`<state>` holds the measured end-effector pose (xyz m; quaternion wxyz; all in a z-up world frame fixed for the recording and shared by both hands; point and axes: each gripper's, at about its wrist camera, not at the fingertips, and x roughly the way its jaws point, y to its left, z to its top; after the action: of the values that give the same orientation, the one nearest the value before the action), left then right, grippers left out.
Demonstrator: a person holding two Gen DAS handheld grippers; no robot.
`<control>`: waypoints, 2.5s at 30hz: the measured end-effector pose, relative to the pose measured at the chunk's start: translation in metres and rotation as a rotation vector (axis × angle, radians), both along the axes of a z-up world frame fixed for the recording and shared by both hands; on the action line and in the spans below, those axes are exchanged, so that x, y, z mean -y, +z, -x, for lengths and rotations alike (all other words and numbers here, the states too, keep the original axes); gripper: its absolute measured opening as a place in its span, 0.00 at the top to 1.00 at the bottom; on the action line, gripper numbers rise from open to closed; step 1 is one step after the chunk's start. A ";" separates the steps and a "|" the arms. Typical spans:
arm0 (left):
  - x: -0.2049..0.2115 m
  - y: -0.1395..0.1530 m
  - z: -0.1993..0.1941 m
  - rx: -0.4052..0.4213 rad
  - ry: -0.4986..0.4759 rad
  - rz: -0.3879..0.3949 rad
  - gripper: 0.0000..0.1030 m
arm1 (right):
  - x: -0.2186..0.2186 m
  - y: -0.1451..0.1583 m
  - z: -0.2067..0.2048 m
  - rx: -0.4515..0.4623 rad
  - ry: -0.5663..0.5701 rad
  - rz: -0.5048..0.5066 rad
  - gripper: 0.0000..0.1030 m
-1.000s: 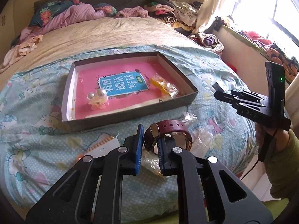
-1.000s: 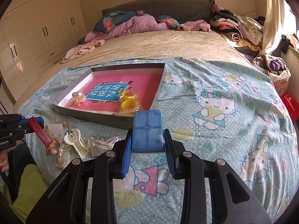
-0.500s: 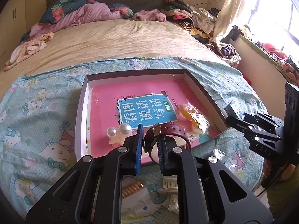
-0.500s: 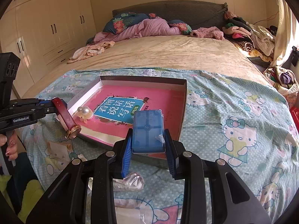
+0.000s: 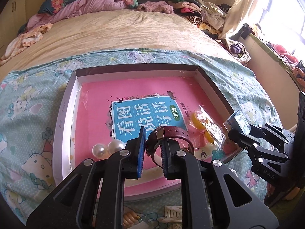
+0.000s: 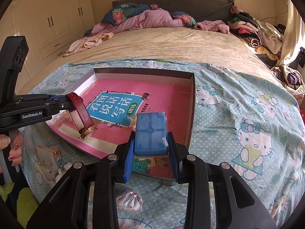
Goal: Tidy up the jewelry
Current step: 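Carry the watch with left tool and blue case with right tool into the box, release, then withdraw both open tools from the box toward the remaining packets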
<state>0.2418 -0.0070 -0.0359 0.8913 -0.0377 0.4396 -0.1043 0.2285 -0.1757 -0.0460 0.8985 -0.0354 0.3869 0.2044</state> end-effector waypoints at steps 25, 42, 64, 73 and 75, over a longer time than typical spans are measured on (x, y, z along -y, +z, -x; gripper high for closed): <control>-0.008 0.021 0.024 0.052 0.021 -0.007 0.17 | 0.012 0.015 0.015 0.035 -0.047 -0.034 0.25; -0.032 0.062 0.078 0.157 0.074 0.034 0.09 | 0.022 0.049 0.063 0.100 -0.033 -0.059 0.16; -0.032 0.044 0.133 0.130 0.050 -0.003 0.09 | 0.022 0.044 0.112 0.065 0.002 -0.035 0.15; -0.026 0.029 0.150 0.090 0.026 -0.023 0.09 | 0.027 0.025 0.123 0.007 0.000 -0.023 0.15; -0.024 0.026 0.153 0.081 0.020 -0.029 0.09 | 0.027 0.023 0.125 -0.001 0.005 -0.021 0.15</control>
<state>0.0889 0.0169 -0.0096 0.9098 -0.0250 0.4042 -0.0905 0.1033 -0.2026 -0.0235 0.8982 -0.0268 0.3849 0.2106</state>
